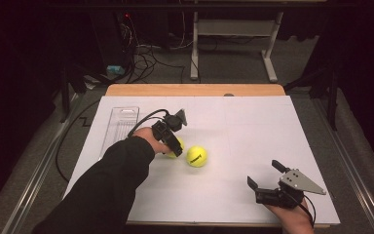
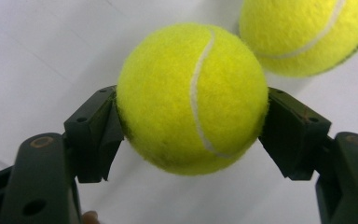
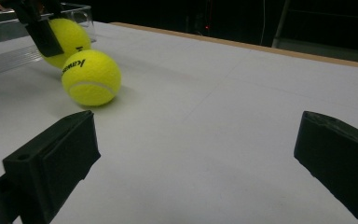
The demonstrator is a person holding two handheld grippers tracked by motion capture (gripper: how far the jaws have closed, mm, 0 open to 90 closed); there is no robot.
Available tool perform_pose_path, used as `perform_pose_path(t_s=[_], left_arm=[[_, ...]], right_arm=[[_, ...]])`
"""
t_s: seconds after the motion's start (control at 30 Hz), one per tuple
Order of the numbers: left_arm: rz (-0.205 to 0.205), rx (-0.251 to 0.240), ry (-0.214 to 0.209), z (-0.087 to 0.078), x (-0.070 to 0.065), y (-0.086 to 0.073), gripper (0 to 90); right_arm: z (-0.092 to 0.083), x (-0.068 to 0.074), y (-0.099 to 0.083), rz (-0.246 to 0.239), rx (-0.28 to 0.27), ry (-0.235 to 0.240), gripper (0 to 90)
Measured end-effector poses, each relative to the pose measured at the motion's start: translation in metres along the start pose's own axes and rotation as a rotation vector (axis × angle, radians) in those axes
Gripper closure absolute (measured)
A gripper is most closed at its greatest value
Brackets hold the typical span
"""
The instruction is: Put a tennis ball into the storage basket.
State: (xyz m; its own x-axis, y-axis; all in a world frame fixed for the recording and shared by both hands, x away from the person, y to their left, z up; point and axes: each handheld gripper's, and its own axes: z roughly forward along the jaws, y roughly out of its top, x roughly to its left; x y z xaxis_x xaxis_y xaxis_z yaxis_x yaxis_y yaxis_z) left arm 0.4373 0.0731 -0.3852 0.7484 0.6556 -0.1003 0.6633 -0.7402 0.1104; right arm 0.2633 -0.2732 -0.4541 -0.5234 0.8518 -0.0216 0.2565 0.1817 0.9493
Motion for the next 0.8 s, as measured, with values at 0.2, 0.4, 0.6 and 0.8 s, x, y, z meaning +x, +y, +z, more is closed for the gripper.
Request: perform_pose_path(t_s=[0.2,0.4,0.6,0.8], left_arm=[[0.005,0.011,0.009,-0.014,-0.005,-0.016,27.5],[-0.004,0.012,0.009,-0.021,-0.006,-0.031,27.5],[-0.019,0.021,0.006,-0.03,-0.004,-0.05,27.5],[-0.032,0.016,-0.001,-0.04,-0.001,-0.062,27.5]], right_arm=[[0.0,0.0,0.0,-0.005,0.001,0.0,0.0],[0.0,0.001,0.0,-0.008,-0.001,0.001,0.0],[0.001,0.002,0.0,-0.009,0.002,0.001,0.0],[0.001,0.002,0.0,-0.009,0.005,0.0,0.0]])
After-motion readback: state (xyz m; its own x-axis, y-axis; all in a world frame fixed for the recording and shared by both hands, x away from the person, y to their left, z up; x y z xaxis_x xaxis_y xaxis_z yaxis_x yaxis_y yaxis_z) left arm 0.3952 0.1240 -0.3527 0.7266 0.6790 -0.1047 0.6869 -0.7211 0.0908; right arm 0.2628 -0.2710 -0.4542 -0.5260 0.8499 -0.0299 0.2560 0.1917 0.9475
